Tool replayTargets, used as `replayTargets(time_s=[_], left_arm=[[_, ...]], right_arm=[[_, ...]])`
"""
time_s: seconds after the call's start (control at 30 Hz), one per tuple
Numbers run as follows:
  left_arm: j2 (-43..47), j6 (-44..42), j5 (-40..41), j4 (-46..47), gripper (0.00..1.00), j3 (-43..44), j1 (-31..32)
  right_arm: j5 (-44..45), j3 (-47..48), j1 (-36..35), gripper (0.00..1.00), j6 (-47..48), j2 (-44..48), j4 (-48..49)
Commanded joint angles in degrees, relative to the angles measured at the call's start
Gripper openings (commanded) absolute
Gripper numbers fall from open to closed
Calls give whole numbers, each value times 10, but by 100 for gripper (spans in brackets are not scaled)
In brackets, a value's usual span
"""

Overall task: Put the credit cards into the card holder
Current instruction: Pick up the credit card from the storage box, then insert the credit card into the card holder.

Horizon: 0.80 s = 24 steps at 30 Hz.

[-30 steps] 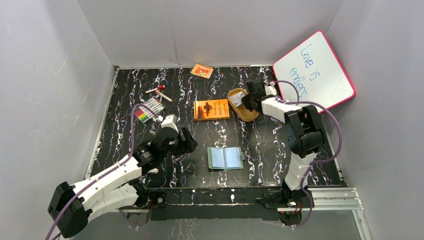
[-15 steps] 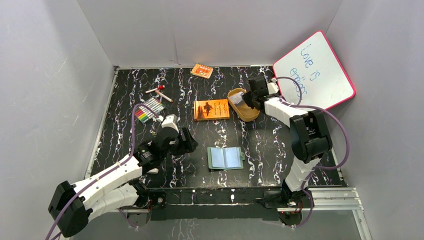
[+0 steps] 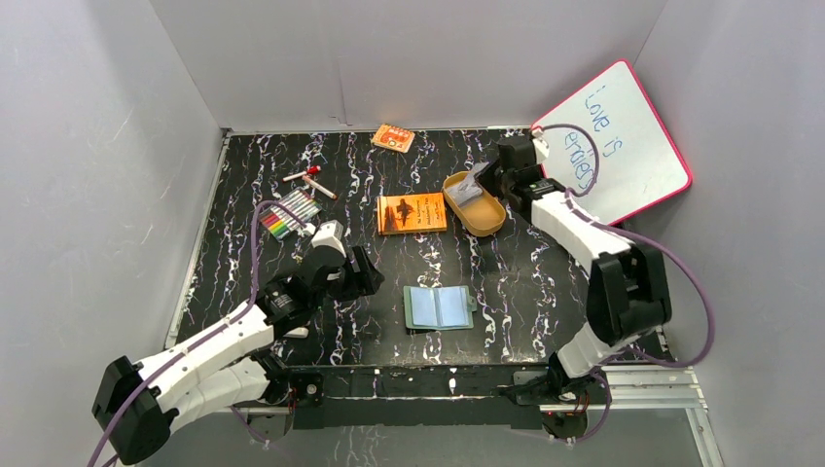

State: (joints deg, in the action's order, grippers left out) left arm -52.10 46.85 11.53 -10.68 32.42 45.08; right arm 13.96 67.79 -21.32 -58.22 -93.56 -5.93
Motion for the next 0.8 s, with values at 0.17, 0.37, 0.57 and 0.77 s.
replayTargets(time_s=[0.17, 0.37, 0.57, 0.77], left_arm=[[40, -16, 24, -19, 71, 19, -2], [94, -57, -17, 7, 72, -12, -3], [129, -60, -153, 86, 73, -52, -2], [36, -23, -250, 174, 74, -81, -2]], right_arm=[[-295, -9, 1, 0, 261, 179, 2], [-459, -30, 1, 0, 395, 269, -122], [-519, -143, 1, 0, 425, 371, -175], [-570, -302, 1, 0, 343, 406, -75]])
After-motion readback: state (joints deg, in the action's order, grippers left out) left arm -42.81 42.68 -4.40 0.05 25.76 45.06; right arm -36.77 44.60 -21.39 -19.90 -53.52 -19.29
